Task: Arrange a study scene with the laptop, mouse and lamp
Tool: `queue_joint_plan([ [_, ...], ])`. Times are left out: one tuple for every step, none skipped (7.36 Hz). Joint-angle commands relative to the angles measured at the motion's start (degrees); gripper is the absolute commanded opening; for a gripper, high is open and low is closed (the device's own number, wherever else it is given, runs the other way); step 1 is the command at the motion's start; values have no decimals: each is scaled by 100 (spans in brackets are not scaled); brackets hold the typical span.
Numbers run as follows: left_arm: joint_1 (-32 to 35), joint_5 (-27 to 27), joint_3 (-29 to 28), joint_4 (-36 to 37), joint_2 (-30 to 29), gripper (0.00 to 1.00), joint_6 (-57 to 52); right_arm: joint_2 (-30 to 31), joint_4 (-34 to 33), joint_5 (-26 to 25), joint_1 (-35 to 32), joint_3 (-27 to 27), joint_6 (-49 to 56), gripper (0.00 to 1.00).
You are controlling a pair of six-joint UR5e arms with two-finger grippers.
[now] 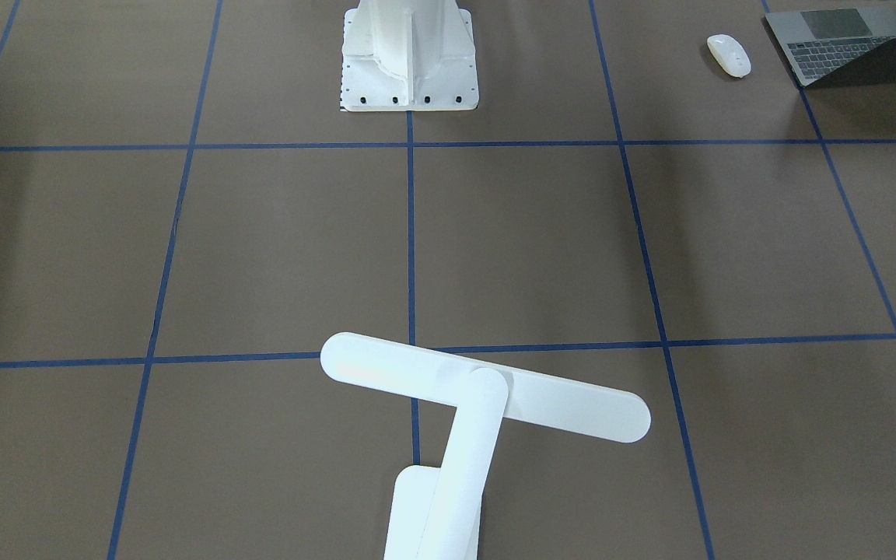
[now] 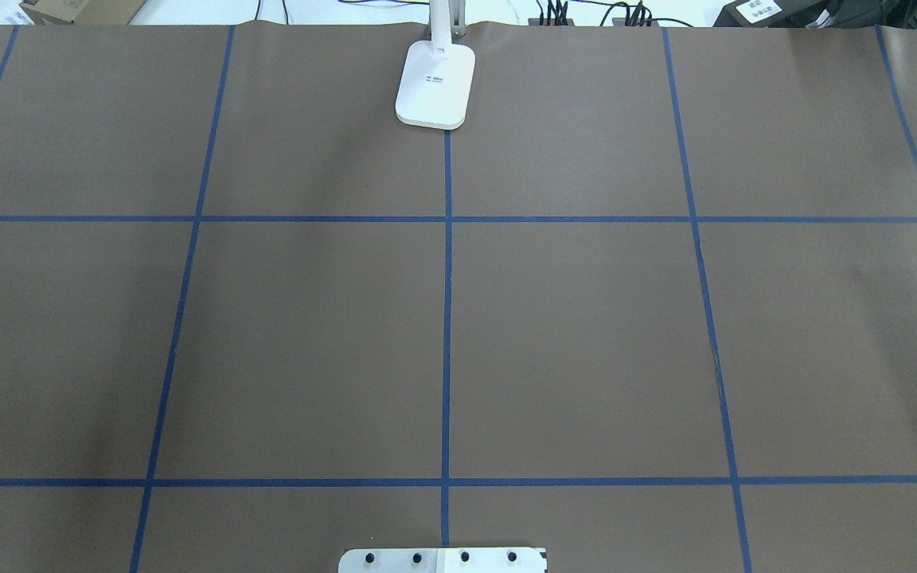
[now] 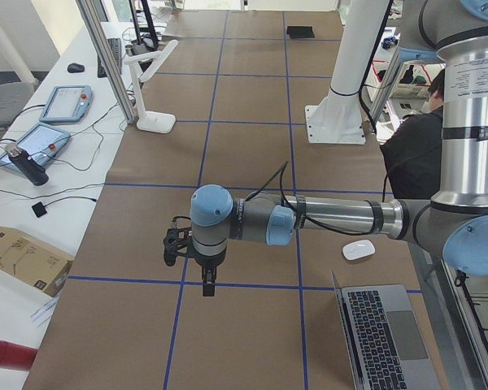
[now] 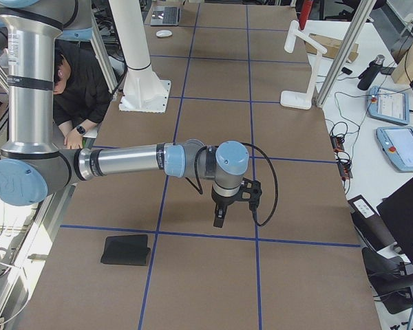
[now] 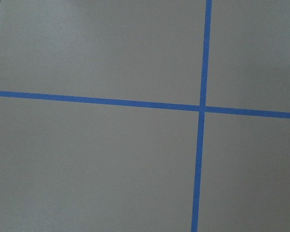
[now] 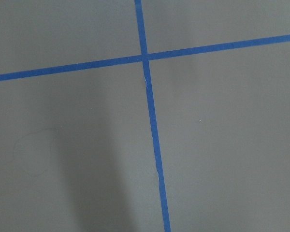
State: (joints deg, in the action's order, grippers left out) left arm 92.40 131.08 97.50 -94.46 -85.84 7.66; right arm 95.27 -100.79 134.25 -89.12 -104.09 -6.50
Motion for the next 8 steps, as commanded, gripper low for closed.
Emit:
queue_joint_plan([
  [-20,31,76,-134,-29,99,-19,18,-2,58,0,-129,0,100],
  [-12,31,59,-535,23,99,7,-8,-2,75,0,-129,0,100],
  [-20,14,50,-704,163,99,51,-26,-11,75,9,-138,0,100],
  [-12,5,33,-688,182,100,86,-61,-2,67,9,-164,-9,100],
  [-12,13,-54,-671,217,100,348,-113,-11,67,0,-269,-9,100],
  [-3,14,-64,-575,235,100,759,-96,-2,75,9,-287,-9,100],
  [32,14,6,-522,444,100,824,-44,6,75,9,-279,-9,100],
  [250,14,-2,-512,759,100,851,-44,6,75,9,-279,-9,100],
])
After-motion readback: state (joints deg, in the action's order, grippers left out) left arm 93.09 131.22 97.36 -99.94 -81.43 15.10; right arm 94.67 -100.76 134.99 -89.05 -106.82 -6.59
